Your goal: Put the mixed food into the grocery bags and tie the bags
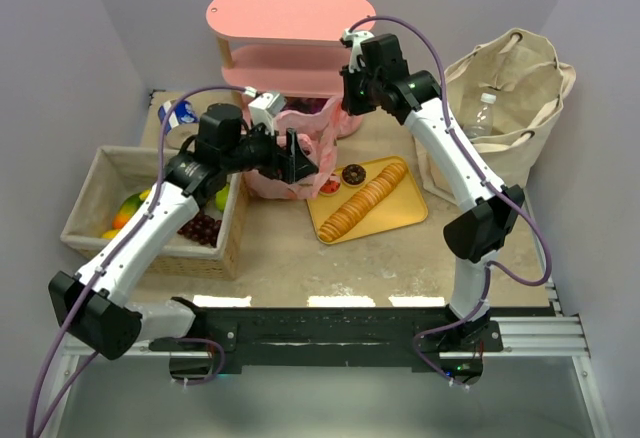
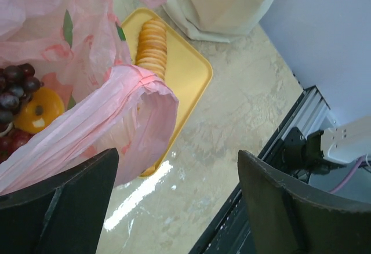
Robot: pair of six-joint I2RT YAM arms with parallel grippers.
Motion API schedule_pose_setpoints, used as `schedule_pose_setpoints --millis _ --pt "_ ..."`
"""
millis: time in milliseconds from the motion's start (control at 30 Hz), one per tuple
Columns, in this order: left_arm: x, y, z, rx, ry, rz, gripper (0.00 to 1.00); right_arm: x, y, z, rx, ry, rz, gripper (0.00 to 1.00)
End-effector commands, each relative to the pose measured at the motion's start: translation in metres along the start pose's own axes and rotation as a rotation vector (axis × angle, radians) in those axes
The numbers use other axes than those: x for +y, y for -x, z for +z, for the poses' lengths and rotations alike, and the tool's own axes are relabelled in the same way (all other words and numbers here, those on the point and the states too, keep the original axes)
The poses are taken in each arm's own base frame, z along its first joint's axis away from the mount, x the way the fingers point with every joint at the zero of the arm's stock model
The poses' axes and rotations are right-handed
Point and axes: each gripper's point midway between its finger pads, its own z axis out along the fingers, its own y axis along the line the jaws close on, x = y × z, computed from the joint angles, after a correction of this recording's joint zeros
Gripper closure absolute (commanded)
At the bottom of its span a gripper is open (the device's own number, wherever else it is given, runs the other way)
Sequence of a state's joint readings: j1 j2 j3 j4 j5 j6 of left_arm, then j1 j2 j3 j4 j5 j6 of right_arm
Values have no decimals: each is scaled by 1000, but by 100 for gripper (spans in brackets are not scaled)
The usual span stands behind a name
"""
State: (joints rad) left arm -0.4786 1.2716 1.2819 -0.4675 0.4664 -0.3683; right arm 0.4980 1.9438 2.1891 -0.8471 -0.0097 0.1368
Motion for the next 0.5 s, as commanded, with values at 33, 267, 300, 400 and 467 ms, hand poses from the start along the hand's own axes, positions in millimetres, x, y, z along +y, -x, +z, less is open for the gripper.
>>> schedule_pose_setpoints --millis 33,267,300,400,467 --pt "-4 41 13 -206 -25 -9 11 -1 13 -15 -51 -7 -14 100" --pt "4 35 44 -204 -38 -54 10 -1 15 -16 -56 -8 -14 100" --pt "3 36 47 -213 -45 -57 11 -1 14 -15 -52 -7 -14 100" --pt "1 41 55 -231 -68 -83 16 -2 14 -15 -54 -9 -13 100" --pt "7 36 64 -217 -57 -107 19 -2 15 -15 -59 -9 -11 100"
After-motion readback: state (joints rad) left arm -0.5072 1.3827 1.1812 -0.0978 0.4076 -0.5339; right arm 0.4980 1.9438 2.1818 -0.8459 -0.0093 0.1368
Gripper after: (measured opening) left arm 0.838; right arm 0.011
